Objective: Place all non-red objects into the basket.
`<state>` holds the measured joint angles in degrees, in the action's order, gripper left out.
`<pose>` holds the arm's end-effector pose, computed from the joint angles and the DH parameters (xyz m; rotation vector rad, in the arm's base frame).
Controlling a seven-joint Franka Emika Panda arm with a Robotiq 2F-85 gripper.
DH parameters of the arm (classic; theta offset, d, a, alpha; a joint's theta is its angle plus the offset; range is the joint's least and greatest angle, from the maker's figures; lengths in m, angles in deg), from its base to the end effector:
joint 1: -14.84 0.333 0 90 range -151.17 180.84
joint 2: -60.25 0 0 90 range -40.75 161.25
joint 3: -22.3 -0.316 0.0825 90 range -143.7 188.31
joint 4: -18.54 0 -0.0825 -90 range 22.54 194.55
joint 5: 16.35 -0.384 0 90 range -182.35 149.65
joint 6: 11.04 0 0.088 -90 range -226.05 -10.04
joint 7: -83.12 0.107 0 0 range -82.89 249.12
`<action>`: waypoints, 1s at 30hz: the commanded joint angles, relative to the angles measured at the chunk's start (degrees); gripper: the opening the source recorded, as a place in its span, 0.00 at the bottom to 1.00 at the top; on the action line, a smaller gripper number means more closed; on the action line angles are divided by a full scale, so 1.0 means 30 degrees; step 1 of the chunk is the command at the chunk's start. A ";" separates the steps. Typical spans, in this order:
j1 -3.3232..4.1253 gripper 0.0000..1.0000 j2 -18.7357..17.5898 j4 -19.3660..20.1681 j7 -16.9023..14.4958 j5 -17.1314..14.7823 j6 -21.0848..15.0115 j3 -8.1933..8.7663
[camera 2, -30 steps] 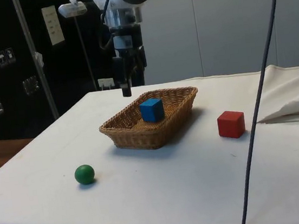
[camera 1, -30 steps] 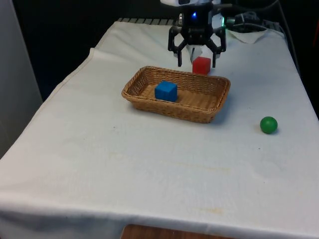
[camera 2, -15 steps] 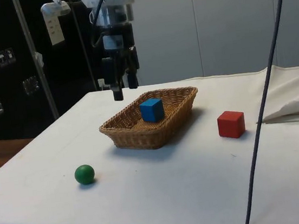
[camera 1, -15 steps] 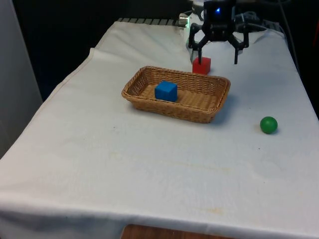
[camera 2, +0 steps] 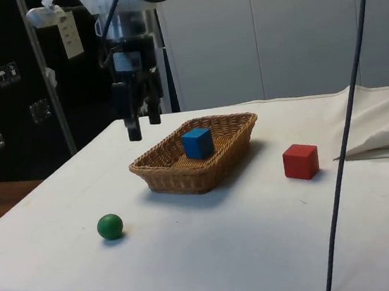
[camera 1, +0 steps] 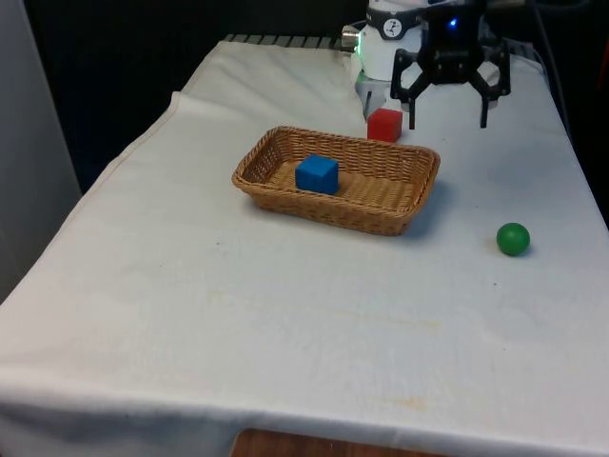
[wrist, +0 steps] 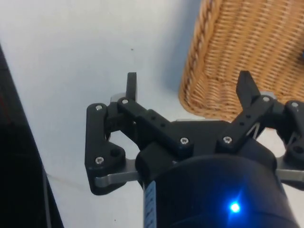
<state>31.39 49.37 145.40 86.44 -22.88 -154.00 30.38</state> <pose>0.5513 0.0820 0.3015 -3.0827 -0.0090 -0.1367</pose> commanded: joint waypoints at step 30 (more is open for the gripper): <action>0.0516 1.00 -0.3973 -0.4794 0.2215 0.0382 0.0267 -0.2235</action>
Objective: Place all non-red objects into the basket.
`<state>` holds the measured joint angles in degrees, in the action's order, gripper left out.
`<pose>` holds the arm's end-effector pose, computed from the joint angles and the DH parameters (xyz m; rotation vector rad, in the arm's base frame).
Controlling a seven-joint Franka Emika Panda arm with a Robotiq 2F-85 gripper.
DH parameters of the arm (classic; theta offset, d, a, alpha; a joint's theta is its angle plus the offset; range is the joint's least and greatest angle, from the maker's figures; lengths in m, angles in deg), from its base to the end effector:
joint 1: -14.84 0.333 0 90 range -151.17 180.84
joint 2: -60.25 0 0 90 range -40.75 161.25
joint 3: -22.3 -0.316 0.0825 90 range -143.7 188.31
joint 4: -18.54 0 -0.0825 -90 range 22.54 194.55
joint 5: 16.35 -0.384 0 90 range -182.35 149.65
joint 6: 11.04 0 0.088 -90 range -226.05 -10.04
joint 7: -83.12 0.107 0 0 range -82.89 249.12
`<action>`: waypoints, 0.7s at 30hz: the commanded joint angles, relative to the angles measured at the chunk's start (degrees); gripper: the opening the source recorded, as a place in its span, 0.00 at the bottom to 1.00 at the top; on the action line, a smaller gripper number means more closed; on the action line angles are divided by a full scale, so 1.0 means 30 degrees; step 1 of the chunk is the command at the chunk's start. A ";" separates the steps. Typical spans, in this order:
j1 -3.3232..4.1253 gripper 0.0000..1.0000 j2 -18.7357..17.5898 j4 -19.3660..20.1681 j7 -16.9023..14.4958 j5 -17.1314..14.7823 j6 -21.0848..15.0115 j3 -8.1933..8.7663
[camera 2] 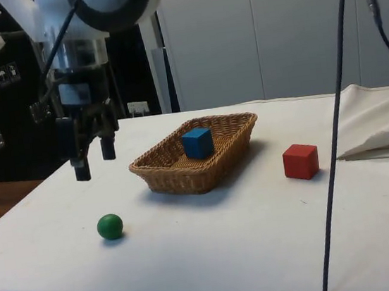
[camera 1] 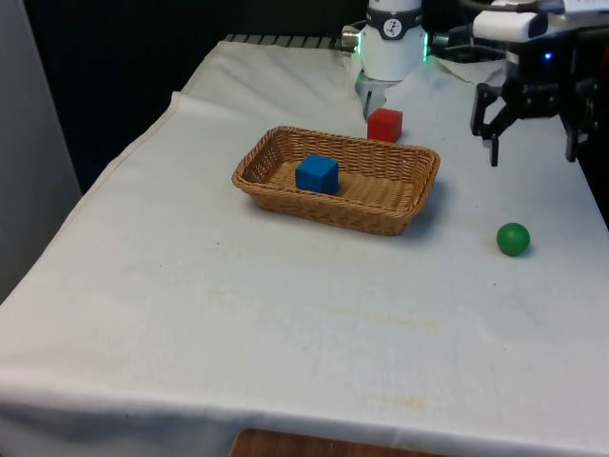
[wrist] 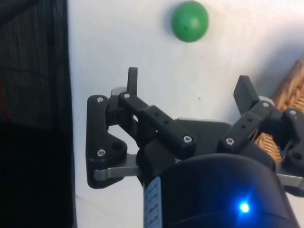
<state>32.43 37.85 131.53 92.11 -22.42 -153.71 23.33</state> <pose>0.6000 0.1784 0.2833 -3.0466 -0.0819 -0.1682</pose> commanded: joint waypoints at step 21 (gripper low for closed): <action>0.0191 1.00 -0.3495 -0.2769 0.0840 0.0458 0.0535 -0.0458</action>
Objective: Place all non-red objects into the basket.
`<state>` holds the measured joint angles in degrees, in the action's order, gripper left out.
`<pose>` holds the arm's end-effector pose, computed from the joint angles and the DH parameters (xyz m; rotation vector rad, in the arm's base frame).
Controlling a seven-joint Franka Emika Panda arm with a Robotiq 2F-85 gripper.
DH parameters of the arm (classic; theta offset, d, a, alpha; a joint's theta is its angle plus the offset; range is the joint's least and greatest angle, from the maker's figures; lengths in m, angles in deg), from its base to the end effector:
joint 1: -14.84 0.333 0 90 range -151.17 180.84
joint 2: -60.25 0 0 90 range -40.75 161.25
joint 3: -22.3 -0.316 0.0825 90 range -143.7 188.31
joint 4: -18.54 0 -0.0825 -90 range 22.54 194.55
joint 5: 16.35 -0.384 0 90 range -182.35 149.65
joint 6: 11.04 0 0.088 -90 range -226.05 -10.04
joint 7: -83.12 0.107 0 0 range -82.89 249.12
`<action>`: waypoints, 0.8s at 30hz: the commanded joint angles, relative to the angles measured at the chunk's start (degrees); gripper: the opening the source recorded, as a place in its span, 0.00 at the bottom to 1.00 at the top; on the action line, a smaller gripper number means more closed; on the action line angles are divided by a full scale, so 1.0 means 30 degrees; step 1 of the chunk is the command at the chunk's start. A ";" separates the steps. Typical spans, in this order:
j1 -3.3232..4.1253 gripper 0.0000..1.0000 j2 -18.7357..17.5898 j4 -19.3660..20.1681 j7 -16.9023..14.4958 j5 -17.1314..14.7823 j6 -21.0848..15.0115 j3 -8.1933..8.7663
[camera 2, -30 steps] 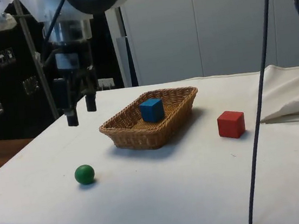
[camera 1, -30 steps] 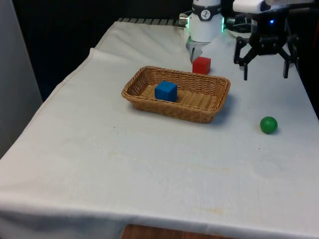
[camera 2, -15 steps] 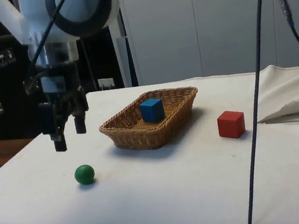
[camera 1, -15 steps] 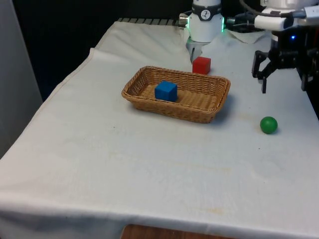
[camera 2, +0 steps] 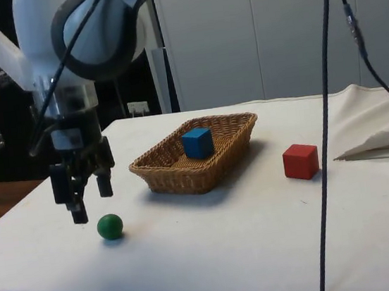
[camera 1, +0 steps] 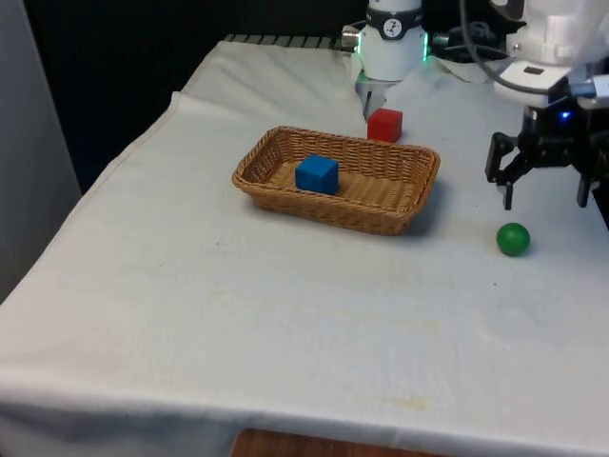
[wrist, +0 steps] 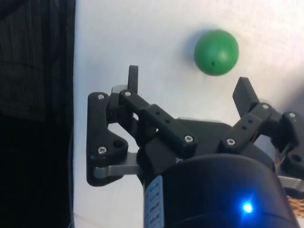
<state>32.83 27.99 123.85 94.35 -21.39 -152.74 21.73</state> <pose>0.6201 0.2075 0.2280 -3.0605 -0.0905 -0.0820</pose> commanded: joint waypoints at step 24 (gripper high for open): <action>-0.0134 1.00 -0.2636 -0.1891 -0.0286 0.0019 0.0363 0.0477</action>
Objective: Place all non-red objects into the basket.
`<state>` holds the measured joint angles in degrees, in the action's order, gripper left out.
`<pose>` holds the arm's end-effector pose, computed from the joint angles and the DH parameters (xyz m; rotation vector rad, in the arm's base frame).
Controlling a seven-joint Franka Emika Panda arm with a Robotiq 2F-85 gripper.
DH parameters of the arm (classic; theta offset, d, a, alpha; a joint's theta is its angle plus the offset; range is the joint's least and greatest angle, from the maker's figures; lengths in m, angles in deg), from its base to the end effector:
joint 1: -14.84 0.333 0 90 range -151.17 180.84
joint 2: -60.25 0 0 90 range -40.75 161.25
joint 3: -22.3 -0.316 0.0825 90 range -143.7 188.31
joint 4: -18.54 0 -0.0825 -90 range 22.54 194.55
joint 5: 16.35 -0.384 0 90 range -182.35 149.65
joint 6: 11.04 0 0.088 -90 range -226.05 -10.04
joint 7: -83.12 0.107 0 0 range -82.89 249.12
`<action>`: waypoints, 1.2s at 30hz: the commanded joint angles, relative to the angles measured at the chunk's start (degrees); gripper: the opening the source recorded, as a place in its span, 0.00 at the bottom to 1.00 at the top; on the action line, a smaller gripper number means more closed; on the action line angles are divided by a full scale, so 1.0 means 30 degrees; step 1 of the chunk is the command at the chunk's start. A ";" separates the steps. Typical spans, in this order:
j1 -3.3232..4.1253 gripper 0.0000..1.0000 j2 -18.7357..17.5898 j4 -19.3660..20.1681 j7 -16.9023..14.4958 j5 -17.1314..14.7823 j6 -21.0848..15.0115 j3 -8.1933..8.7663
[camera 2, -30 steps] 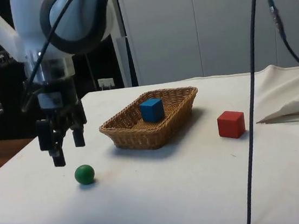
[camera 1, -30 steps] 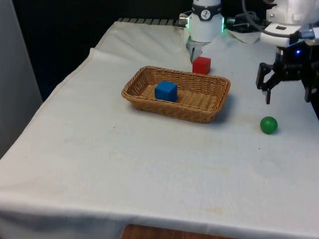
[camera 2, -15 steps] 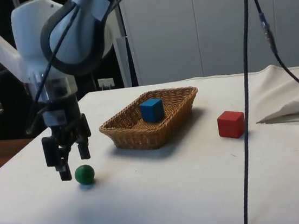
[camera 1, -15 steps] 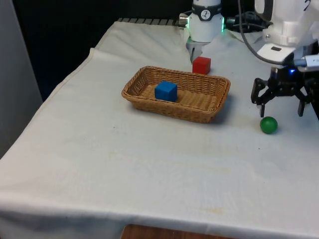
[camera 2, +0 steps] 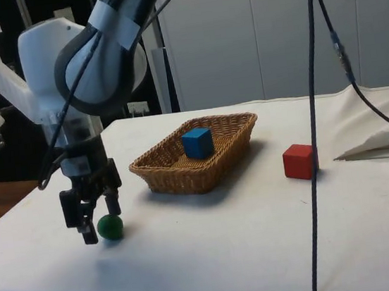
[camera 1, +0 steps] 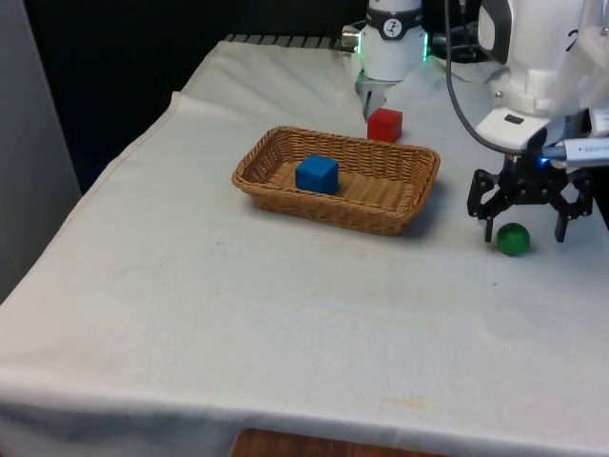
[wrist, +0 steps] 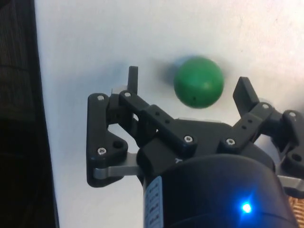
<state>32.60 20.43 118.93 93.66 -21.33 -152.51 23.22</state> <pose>0.6365 0.1934 0.1756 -3.0921 -0.0717 -0.0172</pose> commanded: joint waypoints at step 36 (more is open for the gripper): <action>-0.0115 0.00 0.0573 -0.0210 -0.0325 0.0000 0.0821 0.0172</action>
<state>32.37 21.00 117.78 92.86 -21.33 -150.90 23.79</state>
